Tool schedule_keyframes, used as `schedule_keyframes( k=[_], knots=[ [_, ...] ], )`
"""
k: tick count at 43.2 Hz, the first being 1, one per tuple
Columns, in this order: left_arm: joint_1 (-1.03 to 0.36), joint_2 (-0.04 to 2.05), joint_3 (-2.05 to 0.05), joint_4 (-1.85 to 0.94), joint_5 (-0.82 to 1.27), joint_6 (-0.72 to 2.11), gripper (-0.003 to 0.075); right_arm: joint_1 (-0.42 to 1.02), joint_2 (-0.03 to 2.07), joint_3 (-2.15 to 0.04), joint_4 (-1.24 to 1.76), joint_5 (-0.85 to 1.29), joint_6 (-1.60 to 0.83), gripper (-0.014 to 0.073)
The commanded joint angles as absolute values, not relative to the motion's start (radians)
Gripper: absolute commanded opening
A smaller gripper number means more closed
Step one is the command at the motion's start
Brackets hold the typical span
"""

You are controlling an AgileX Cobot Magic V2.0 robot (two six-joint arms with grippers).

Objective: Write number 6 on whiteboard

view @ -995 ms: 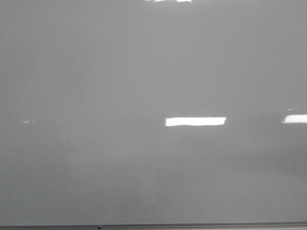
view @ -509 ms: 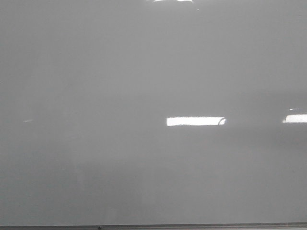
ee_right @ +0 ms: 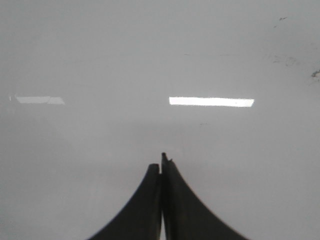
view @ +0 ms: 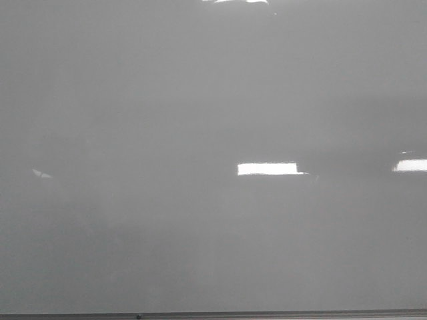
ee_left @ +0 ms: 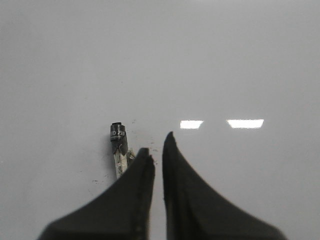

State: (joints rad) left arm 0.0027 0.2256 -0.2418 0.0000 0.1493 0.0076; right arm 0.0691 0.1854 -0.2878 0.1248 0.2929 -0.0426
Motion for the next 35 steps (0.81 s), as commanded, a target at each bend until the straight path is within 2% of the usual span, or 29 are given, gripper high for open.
schedule_keyframes(
  k=[1, 2, 5, 7, 9, 12, 19, 25, 35],
  knots=[
    [-0.006, 0.243, -0.267, 0.0, 0.075, 0.0, 0.03, 0.07, 0.205, -0.323, 0.115, 0.211, -0.047, 0.0197],
    [-0.006, 0.243, -0.266, 0.0, 0.077, 0.0, 0.0389, 0.07, 0.205, -0.323, 0.115, 0.212, -0.047, 0.0241],
    [-0.006, 0.243, -0.266, 0.0, 0.068, 0.0, 0.0558, 0.07, 0.205, -0.323, 0.115, 0.213, -0.047, 0.0381],
    [-0.006, 0.243, -0.266, 0.0, 0.048, 0.0, 0.0636, 0.07, 0.205, -0.323, 0.115, 0.213, -0.047, 0.0459],
    [-0.006, 0.243, -0.266, 0.0, 0.019, 0.0, 0.0668, 0.07, 0.205, -0.323, 0.115, 0.213, -0.047, 0.0503],
    [-0.006, 0.245, -0.268, 0.0, 0.015, 0.0, 0.0672, 0.07, 0.205, -0.323, 0.115, 0.213, -0.047, 0.0531],
    [-0.006, 0.343, -0.289, 0.0, 0.095, 0.0, 0.0671, 0.07, 0.205, -0.323, 0.115, 0.213, -0.047, 0.0528],
    [0.006, 0.57, -0.353, 0.0, 0.103, 0.0, 0.0667, 0.07, 0.205, -0.323, 0.115, 0.213, -0.047, 0.0528],
    [0.163, 0.899, -0.487, 0.0, 0.076, 0.0, 0.058, 0.07, 0.205, -0.323, 0.115, 0.213, -0.047, 0.0528]
  ],
)
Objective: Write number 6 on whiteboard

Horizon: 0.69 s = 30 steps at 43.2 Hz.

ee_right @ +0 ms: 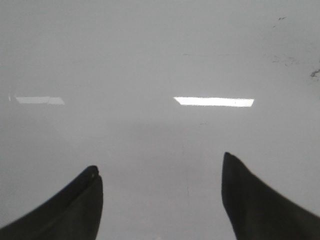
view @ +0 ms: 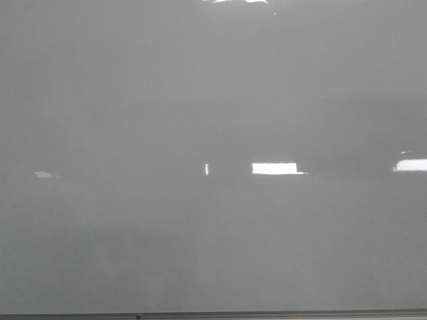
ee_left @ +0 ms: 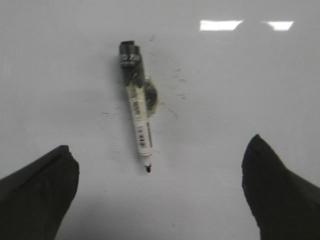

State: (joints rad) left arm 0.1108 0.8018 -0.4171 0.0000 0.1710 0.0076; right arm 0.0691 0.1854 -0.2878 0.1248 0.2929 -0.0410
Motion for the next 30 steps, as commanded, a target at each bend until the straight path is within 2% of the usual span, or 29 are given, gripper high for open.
schedule_keyframes(
  k=[1, 11, 18, 30],
  knots=[
    [0.173, 0.927, -0.495, 0.0, 0.072, 0.0, 0.0573, 0.07, 0.205, -0.323, 0.115, 0.213, -0.047, 0.0528],
    [0.153, 1.171, -0.54, -0.006, 0.0, 0.0, 0.052, 0.07, 0.205, -0.323, 0.115, 0.212, -0.047, 0.0528],
    [0.127, 1.28, -0.54, 0.006, -0.155, 0.007, 0.0492, 0.07, 0.205, -0.323, 0.115, 0.212, -0.047, 0.0528],
    [0.129, 1.414, -0.542, 0.0, -0.307, 0.0, 0.0491, 0.07, 0.205, -0.323, 0.115, 0.212, -0.047, 0.0528]
  ],
)
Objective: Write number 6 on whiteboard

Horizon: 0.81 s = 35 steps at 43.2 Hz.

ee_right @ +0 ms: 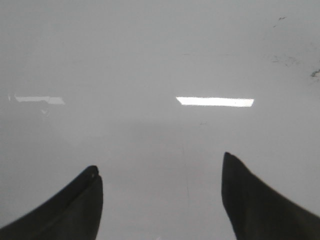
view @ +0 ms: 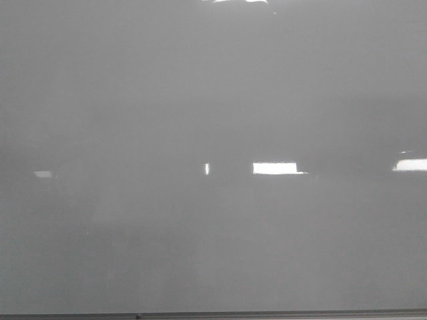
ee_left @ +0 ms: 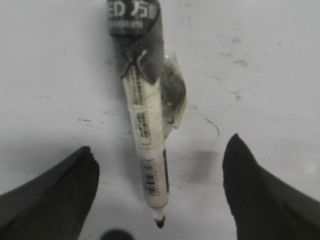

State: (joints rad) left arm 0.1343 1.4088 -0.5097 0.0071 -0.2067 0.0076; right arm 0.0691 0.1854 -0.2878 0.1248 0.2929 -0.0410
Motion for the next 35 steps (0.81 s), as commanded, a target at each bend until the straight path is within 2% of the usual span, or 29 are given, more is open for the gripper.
schedule_keyframes(
  k=[1, 7, 11, 14, 21, 25, 30, 35],
  knots=[
    [0.129, 1.422, -0.544, 0.0, -0.307, 0.0, 0.0491, 0.07, 0.205, -0.323, 0.115, 0.212, -0.047, 0.0528],
    [0.129, 1.465, -0.544, 0.006, -0.334, 0.007, 0.0482, 0.07, 0.205, -0.323, 0.115, 0.212, -0.047, 0.0528],
    [0.129, 1.485, -0.544, 0.006, -0.351, 0.007, 0.043, 0.07, 0.205, -0.323, 0.115, 0.213, -0.047, 0.0528],
    [0.129, 1.496, -0.544, 0.006, -0.357, 0.007, 0.0369, 0.07, 0.205, -0.323, 0.115, 0.213, -0.047, 0.0528],
    [0.129, 1.51, -0.544, 0.033, -0.357, 0.016, 0.0156, 0.07, 0.205, -0.323, 0.115, 0.213, -0.047, 0.0528],
    [0.129, 1.506, -0.544, 0.047, -0.343, 0.016, 0.0062, 0.07, 0.205, -0.323, 0.115, 0.213, -0.047, 0.0528],
    [0.118, 1.454, -0.547, 0.074, -0.238, 0.016, 0.0003, 0.07, 0.205, -0.323, 0.115, 0.214, -0.047, 0.0528],
    [0.072, 1.373, -0.6, 0.094, 0.052, 0.016, 0.0, 0.07, 0.205, -0.323, 0.117, 0.224, -0.047, 0.0528]
  ],
)
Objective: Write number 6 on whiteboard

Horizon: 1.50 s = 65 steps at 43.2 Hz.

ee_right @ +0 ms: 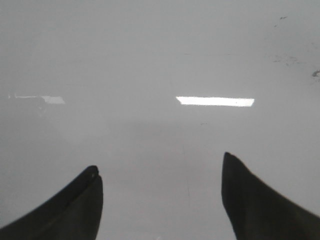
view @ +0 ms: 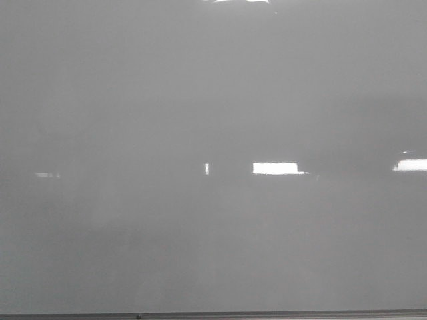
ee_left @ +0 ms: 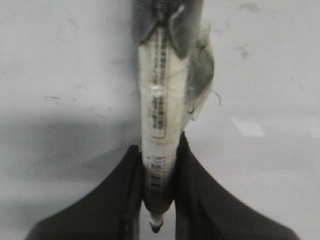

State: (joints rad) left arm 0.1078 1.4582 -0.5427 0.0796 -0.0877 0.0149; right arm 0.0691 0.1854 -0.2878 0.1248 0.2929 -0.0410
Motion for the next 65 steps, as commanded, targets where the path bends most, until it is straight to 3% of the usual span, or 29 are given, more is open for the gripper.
schedule_keyframes(
  k=[1, 10, 18, 25, 36, 49, 65],
  knots=[
    [0.058, 1.359, -0.616, 0.096, 0.109, 0.018, 0.0, 0.07, 0.205, -0.323, 0.119, 0.228, -0.047, 0.0528],
    [-0.176, 1.305, -0.789, 0.13, 0.537, 0.207, 0.0, 0.07, 0.245, -0.345, 0.134, 0.297, -0.047, 0.0528],
    [-0.436, 1.305, -0.908, 0.13, 0.794, 0.43, -0.0002, 0.104, 0.37, -0.419, 0.145, 0.388, -0.076, 0.0528],
    [-0.695, 1.305, -0.97, 0.147, 0.854, 0.539, -0.0013, 0.225, 0.514, -0.493, 0.213, 0.468, -0.224, 0.0528],
    [-0.991, 1.305, -1.009, 0.262, 0.854, 0.547, -0.0014, 0.544, 0.788, -0.679, 0.314, 0.618, -0.462, 0.0528],
    [-1.034, 1.305, -1.016, 0.259, 0.811, 0.537, -0.0014, 0.794, 1.046, -0.856, 0.312, 0.621, -0.508, 0.0528],
    [-1.034, 1.305, -1.016, 0.191, 0.732, 0.536, -0.0014, 0.848, 1.166, -0.936, 0.312, 0.596, -0.508, 0.0509]
  ],
)
